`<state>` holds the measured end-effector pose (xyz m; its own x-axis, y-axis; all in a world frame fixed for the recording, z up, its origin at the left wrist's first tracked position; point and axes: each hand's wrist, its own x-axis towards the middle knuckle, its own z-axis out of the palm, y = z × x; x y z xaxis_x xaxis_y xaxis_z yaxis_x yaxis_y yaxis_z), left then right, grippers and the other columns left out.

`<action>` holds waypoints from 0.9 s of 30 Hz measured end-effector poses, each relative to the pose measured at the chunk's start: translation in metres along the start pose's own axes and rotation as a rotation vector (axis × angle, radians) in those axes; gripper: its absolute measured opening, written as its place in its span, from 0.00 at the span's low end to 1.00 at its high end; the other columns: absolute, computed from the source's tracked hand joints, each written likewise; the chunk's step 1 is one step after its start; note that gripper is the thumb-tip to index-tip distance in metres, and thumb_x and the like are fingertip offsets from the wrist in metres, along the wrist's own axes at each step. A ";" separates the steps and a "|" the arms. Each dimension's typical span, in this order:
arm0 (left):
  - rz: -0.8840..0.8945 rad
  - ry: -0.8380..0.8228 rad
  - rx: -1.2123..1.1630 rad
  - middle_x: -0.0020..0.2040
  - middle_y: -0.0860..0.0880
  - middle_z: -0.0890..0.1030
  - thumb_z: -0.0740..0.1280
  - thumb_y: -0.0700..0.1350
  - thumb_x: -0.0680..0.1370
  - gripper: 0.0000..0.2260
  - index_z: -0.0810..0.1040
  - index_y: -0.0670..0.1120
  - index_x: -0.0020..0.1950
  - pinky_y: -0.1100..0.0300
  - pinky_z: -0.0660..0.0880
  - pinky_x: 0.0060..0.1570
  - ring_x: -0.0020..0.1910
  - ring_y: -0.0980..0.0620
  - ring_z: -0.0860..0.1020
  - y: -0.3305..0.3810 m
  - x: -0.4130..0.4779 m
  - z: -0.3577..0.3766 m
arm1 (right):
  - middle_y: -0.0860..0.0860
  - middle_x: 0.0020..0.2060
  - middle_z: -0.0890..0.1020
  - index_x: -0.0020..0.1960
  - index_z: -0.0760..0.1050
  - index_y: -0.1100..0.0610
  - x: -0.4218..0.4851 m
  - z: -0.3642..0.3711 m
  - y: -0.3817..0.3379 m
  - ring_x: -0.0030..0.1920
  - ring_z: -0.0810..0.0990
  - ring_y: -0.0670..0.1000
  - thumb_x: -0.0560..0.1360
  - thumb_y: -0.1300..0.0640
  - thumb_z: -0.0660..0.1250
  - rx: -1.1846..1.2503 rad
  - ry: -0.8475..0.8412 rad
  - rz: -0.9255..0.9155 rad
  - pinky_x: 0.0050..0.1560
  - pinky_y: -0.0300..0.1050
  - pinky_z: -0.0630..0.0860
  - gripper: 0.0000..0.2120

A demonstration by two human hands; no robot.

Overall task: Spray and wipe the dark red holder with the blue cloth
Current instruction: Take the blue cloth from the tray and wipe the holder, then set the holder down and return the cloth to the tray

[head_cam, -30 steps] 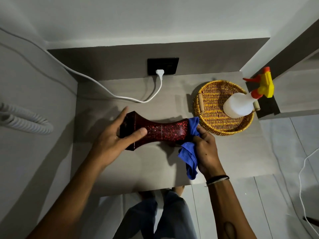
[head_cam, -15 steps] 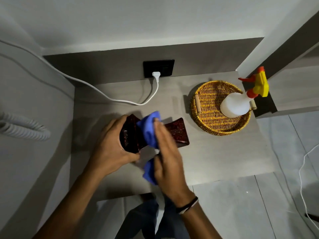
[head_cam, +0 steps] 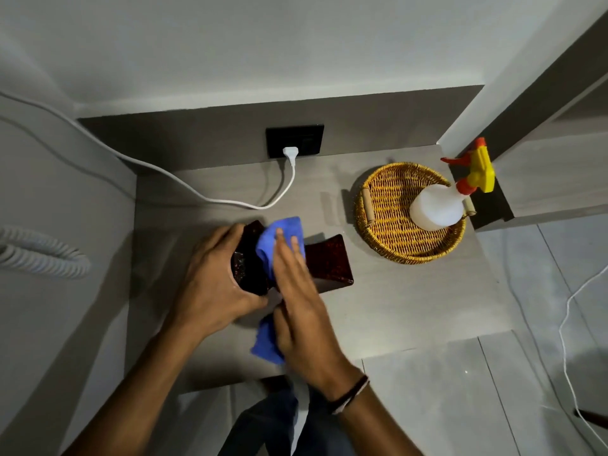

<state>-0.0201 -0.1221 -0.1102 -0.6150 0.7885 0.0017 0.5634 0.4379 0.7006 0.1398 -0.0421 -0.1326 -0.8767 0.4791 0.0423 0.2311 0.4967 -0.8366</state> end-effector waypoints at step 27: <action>-0.109 -0.101 0.400 0.71 0.47 0.75 0.84 0.60 0.56 0.52 0.72 0.47 0.77 0.49 0.73 0.65 0.68 0.43 0.71 0.041 0.004 -0.012 | 0.57 0.77 0.77 0.78 0.74 0.60 -0.014 -0.101 0.109 0.76 0.75 0.56 0.72 0.82 0.61 -0.153 0.298 0.342 0.78 0.56 0.71 0.37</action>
<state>-0.0061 -0.1056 -0.0731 -0.6369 0.7580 -0.1406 0.6801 0.6384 0.3604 0.2204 0.0786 -0.1693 -0.5853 0.8094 -0.0479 0.5644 0.3643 -0.7408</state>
